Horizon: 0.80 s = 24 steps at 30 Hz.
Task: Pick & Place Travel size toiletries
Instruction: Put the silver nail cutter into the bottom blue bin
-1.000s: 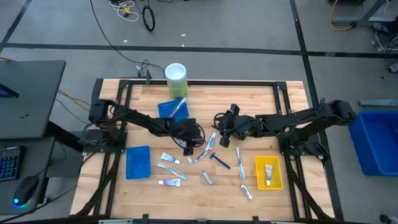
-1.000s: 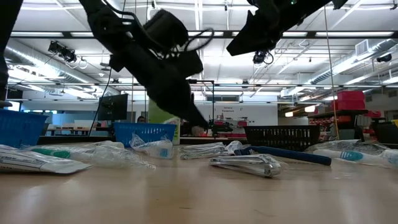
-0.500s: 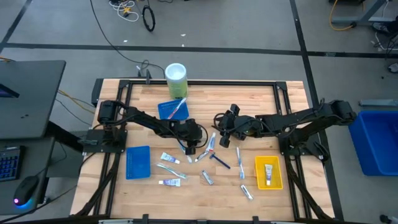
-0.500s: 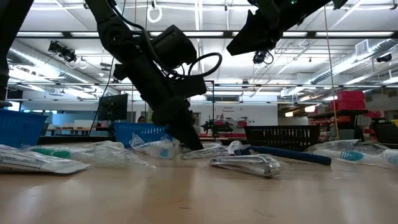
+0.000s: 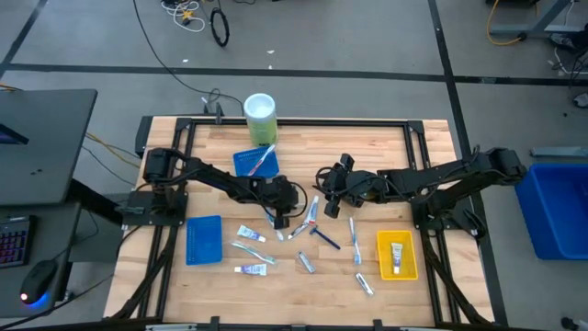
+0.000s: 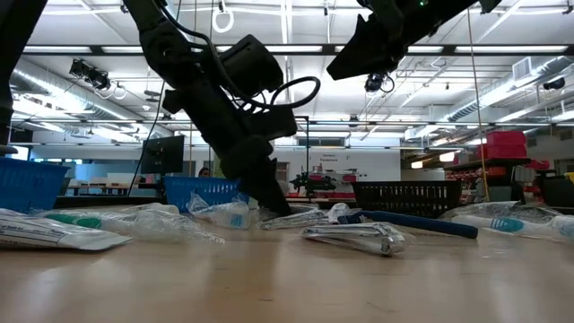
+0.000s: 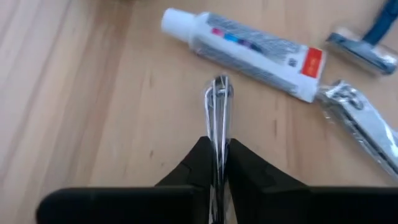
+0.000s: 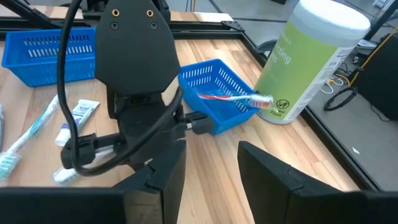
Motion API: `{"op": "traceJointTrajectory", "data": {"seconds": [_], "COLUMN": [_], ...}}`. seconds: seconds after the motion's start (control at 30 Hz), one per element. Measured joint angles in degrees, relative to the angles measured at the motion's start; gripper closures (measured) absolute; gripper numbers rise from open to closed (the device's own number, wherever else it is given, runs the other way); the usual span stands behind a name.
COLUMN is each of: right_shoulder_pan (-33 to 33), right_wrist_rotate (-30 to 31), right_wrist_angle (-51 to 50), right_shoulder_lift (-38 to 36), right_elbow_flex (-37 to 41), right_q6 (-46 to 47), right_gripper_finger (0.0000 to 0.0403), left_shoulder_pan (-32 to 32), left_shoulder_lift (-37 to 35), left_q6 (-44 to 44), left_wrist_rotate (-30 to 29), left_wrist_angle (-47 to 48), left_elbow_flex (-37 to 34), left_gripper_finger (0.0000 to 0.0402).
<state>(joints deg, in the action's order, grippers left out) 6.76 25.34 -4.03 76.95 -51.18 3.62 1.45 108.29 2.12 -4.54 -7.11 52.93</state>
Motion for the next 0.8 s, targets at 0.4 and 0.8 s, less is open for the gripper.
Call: {"op": "traceJointTrajectory", "data": {"seconds": [0.4, 0.8], "right_shoulder_pan": [0.00, -0.93], "right_wrist_rotate": [0.00, 17.90], "right_wrist_angle": [-0.18, 12.20], "right_shoulder_lift": [0.00, -0.07], "right_elbow_flex": [-0.02, -0.06], "right_q6": [-0.01, -3.67], "right_gripper_finger": [0.0247, 0.0250], "left_shoulder_pan": [-1.00, -15.66], "left_shoulder_lift": [-15.89, -37.91], "left_q6": [15.67, 51.06], "left_wrist_rotate": [-6.84, -19.93], "left_wrist_angle": [13.91, 54.10], "left_elbow_flex": [-0.11, -0.07], "left_gripper_finger": [0.0366, 0.0366]}}
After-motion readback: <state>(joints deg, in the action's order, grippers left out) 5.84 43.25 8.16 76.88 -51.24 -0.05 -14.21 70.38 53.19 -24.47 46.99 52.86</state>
